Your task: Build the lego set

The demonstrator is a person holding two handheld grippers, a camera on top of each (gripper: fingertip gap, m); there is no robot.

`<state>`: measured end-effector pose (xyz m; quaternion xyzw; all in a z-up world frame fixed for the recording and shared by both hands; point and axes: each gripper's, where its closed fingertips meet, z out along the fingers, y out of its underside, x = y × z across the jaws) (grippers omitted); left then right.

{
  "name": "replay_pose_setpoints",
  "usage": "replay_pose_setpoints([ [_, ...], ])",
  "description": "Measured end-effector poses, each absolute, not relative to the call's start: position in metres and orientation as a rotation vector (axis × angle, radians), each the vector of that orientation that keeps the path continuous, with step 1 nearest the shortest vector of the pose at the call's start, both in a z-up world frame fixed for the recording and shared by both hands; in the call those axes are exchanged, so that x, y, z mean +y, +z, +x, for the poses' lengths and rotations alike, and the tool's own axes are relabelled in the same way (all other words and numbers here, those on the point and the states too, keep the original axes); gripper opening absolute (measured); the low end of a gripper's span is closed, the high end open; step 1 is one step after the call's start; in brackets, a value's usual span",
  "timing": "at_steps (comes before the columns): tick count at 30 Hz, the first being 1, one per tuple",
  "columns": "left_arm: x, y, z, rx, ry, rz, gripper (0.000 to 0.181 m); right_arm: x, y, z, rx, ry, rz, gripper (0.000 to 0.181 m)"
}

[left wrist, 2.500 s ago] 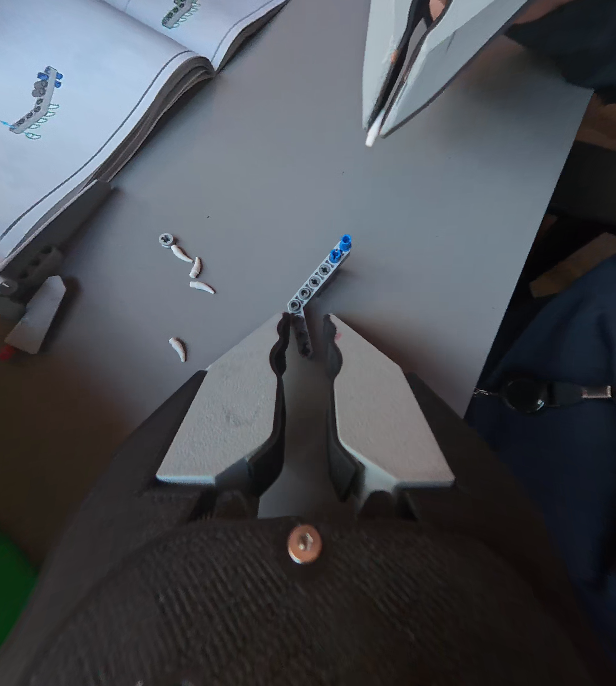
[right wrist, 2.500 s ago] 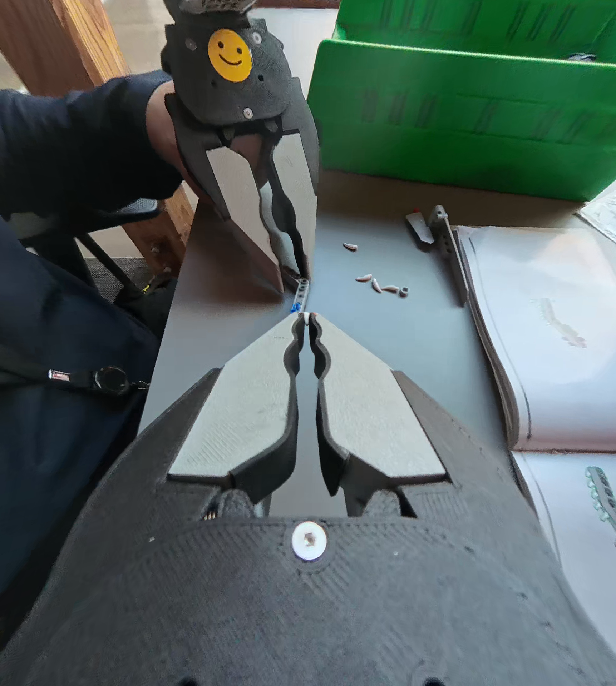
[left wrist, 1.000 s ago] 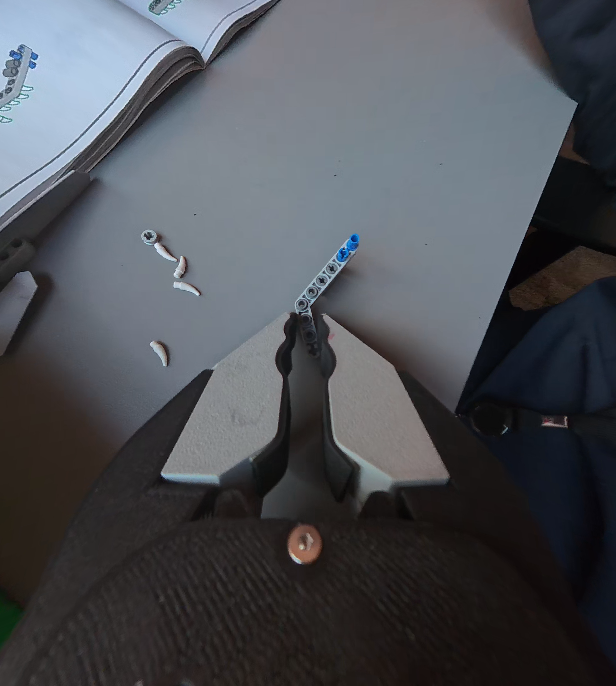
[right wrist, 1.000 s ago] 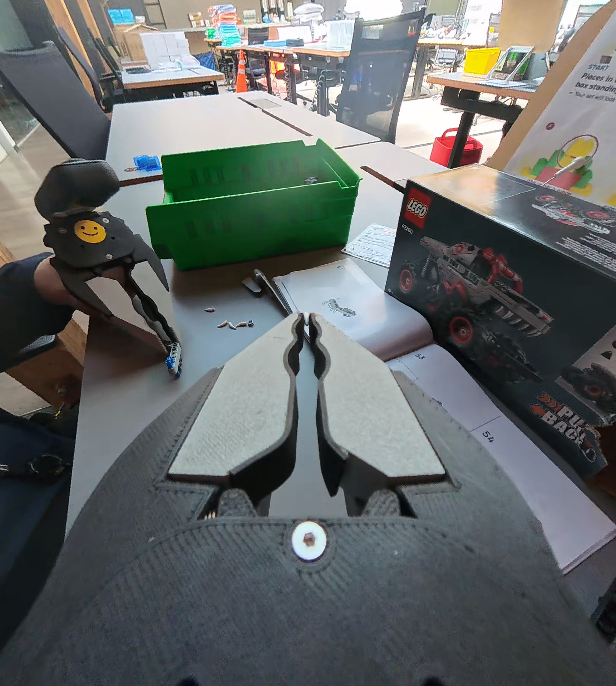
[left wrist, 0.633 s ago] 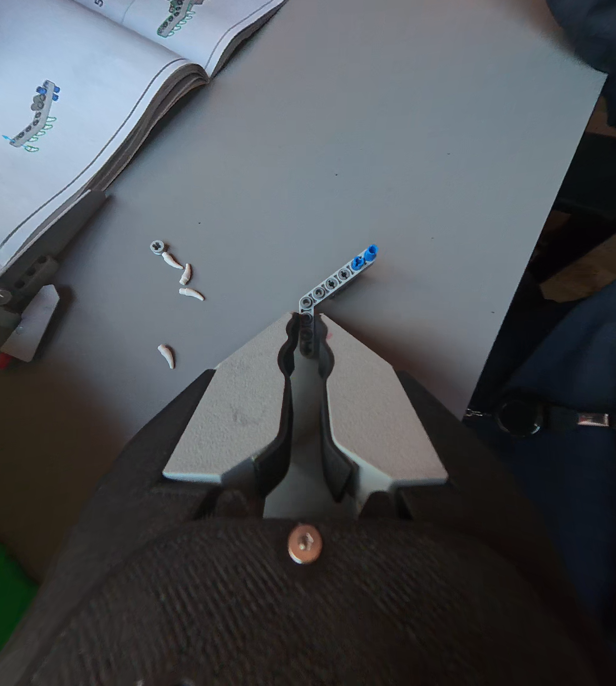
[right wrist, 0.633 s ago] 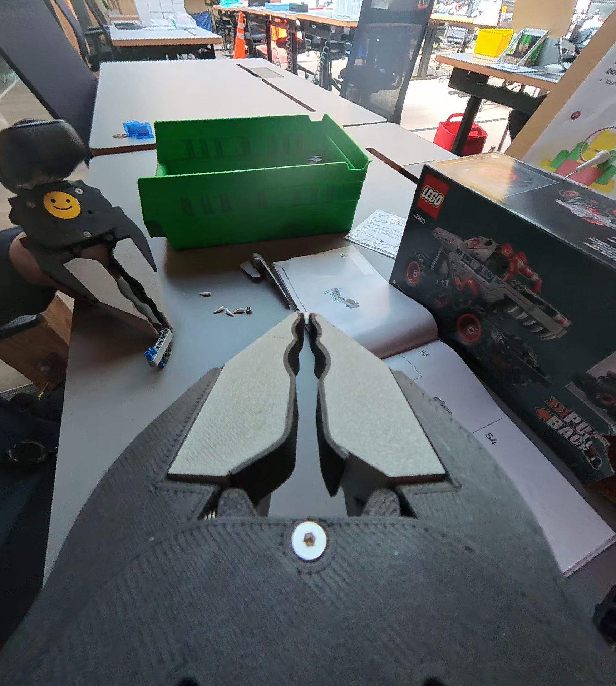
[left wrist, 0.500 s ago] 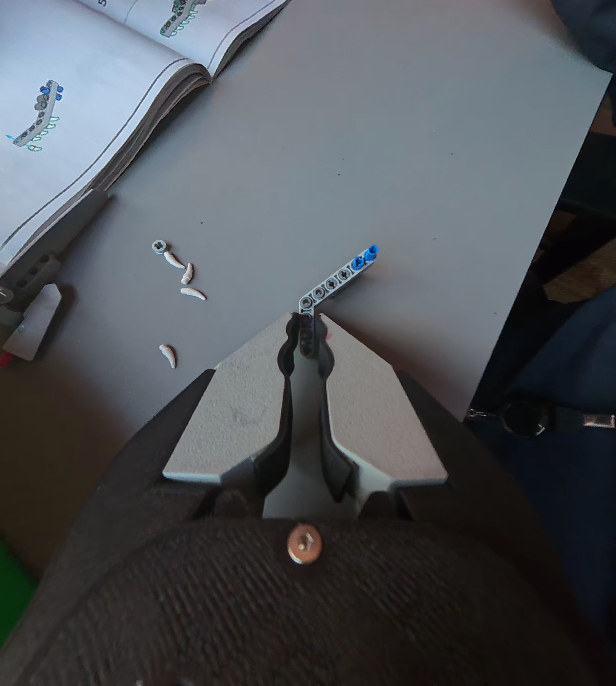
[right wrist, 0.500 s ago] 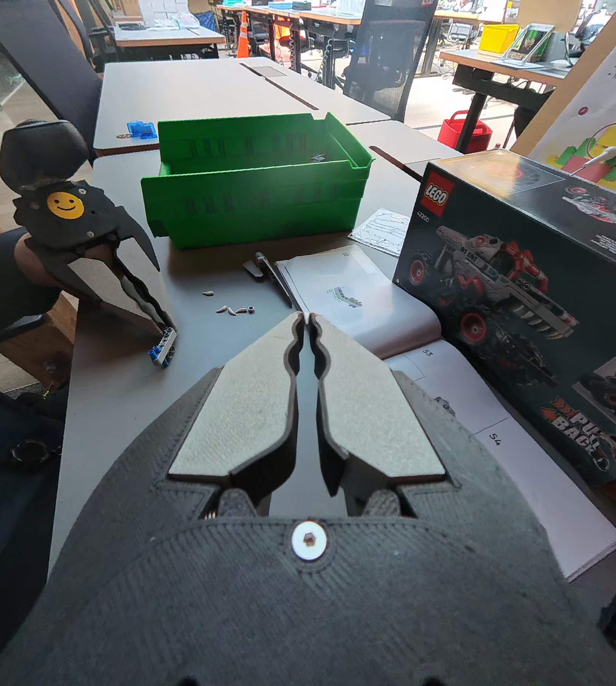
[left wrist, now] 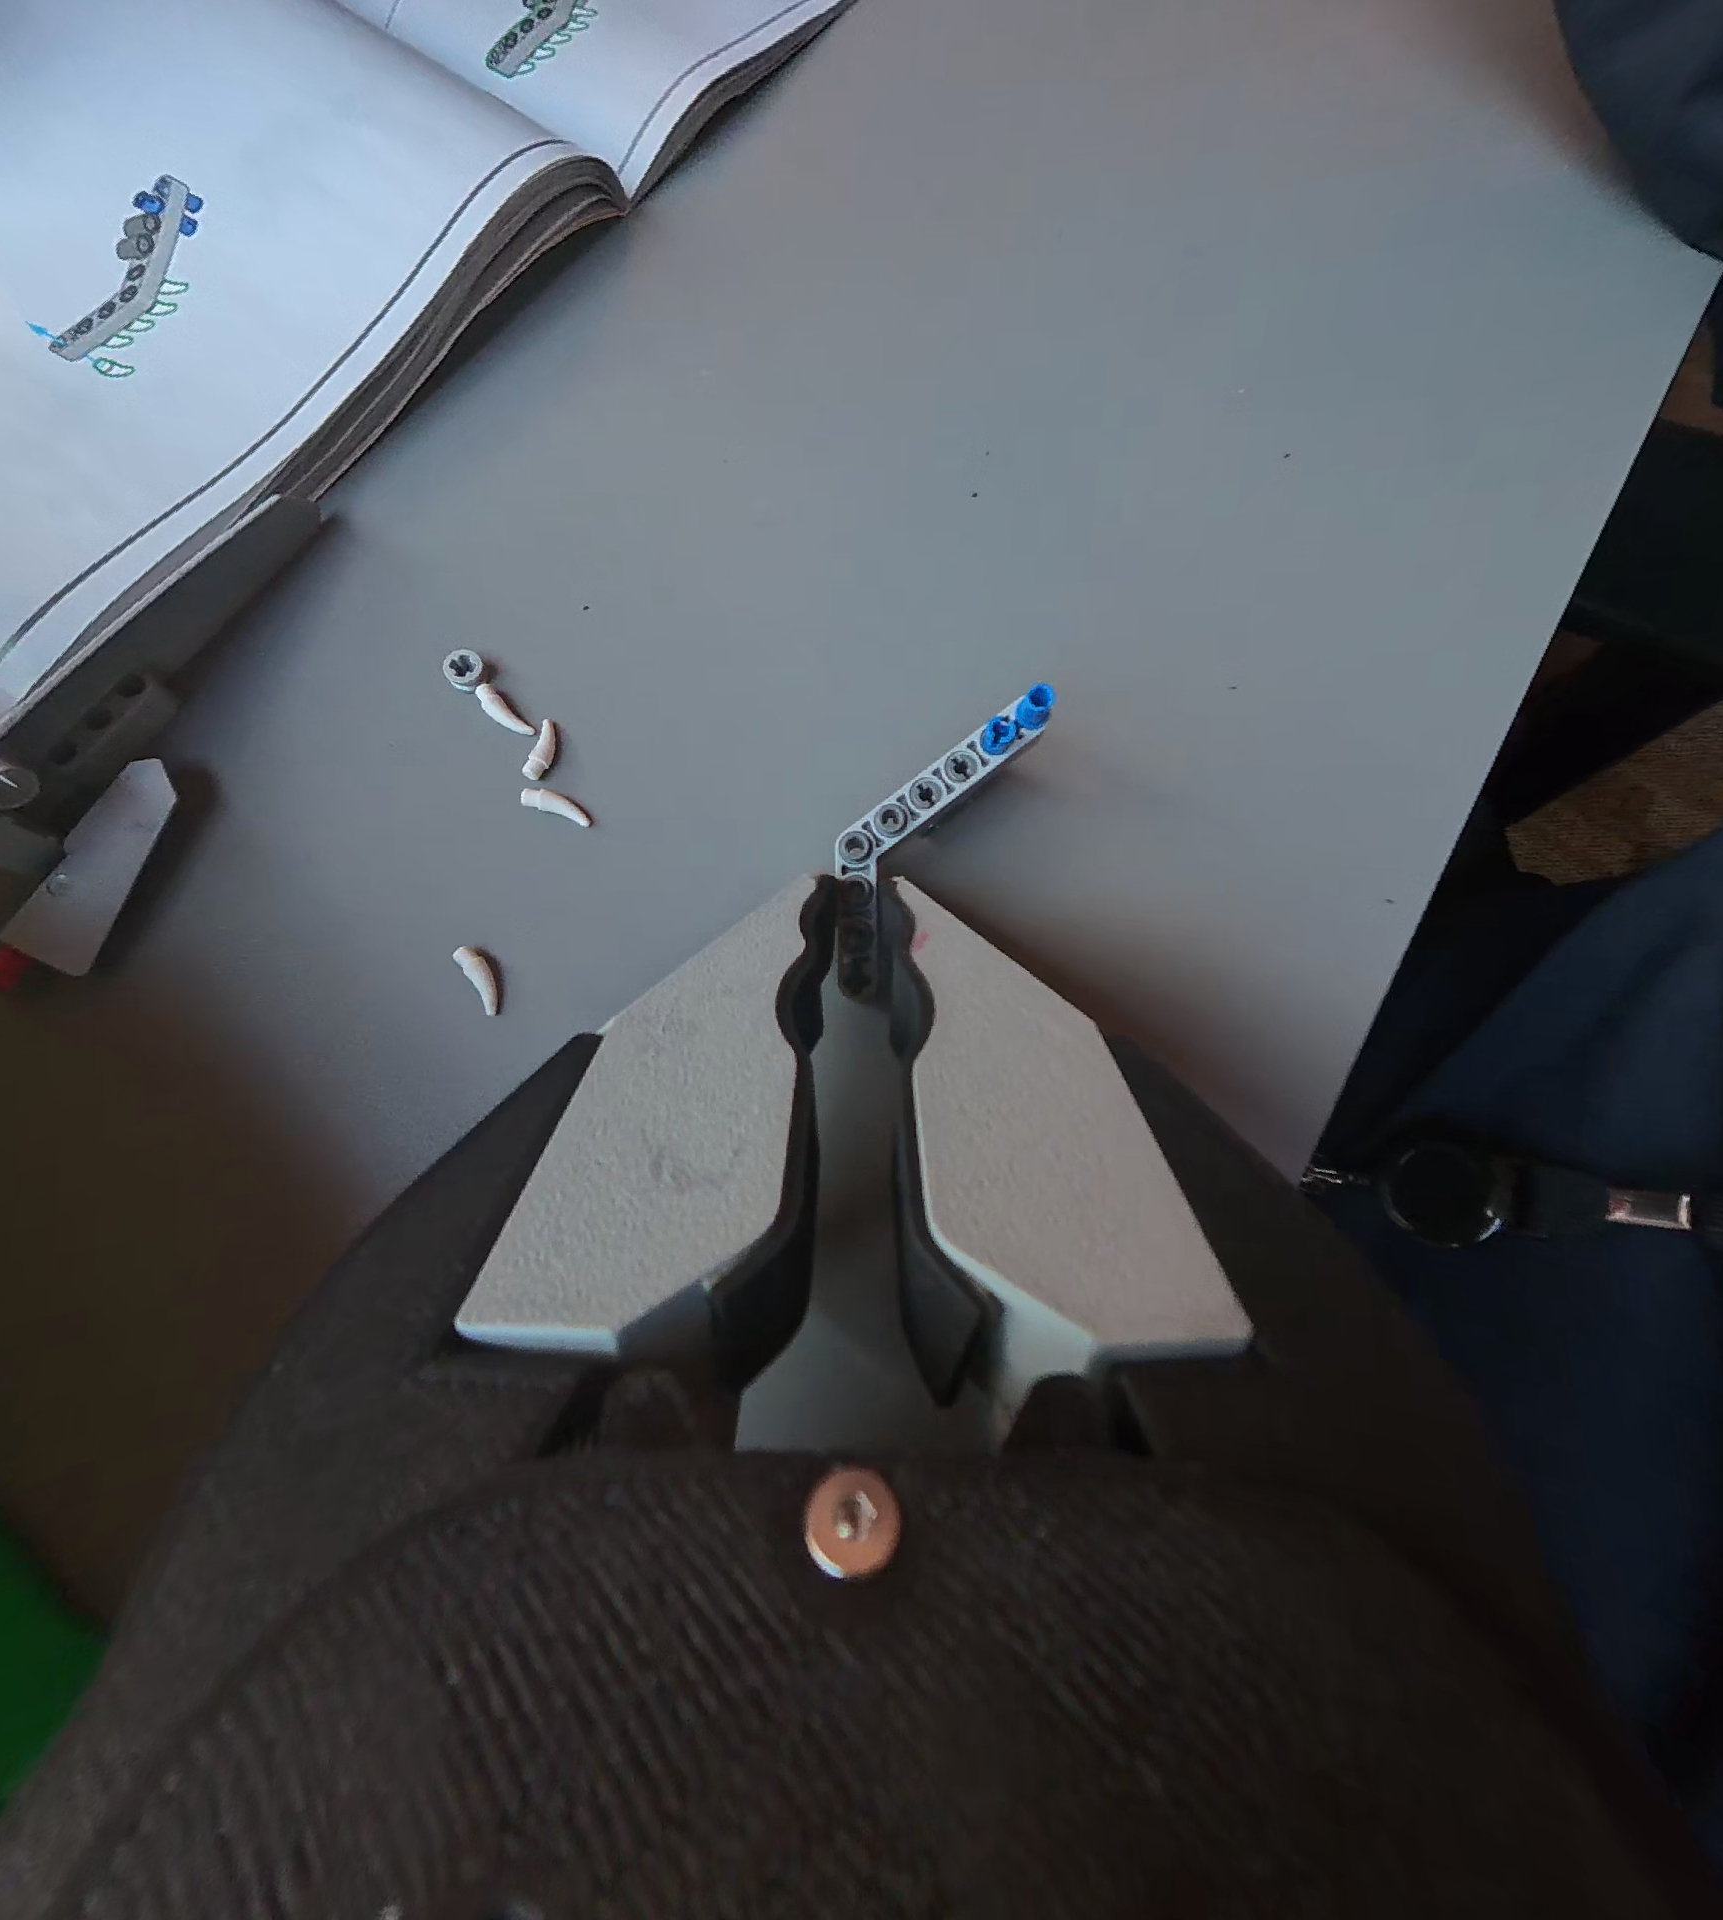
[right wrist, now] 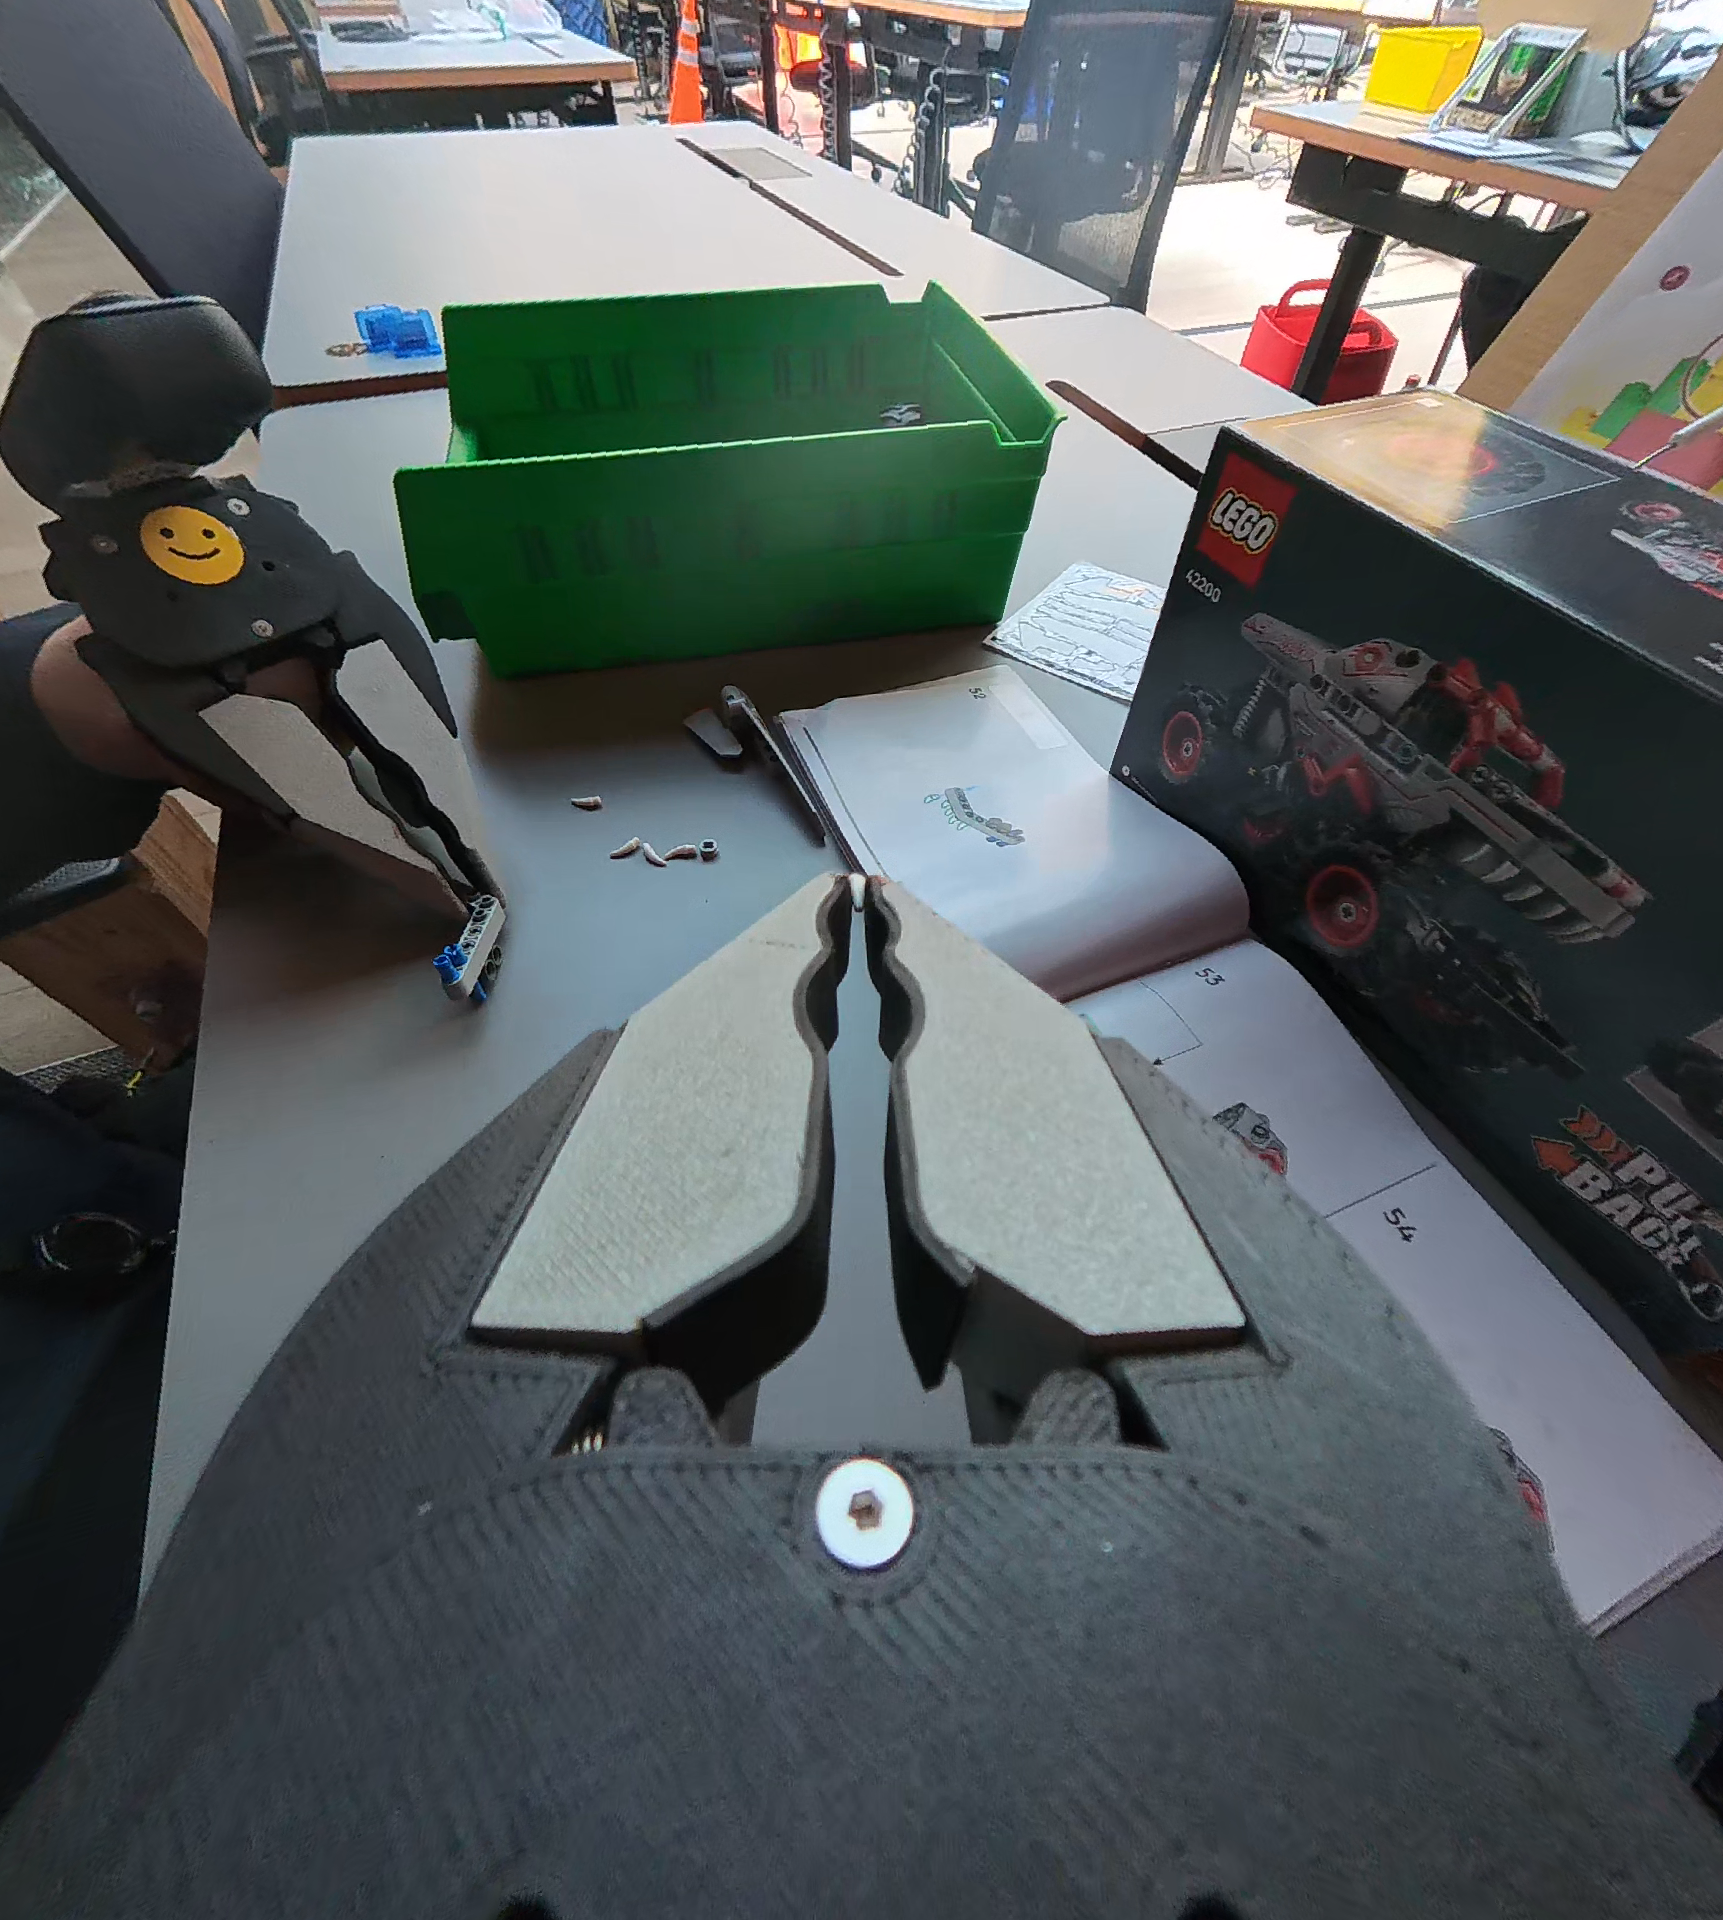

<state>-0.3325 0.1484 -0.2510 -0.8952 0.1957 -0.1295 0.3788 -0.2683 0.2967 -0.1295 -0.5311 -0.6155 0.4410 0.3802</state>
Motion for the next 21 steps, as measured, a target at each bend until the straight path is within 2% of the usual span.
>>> replay_pose_setpoints([
  [14,0.144,-0.249,-0.324,0.383,-0.447,-2.305,0.004,0.263,-0.175,-0.286,-1.816,1.091,-1.412,0.000],
  [21,0.140,-0.246,-0.321,0.376,-0.487,-2.283,0.015,0.249,-0.190,-0.291,-1.892,1.091,-1.427,0.000],
])
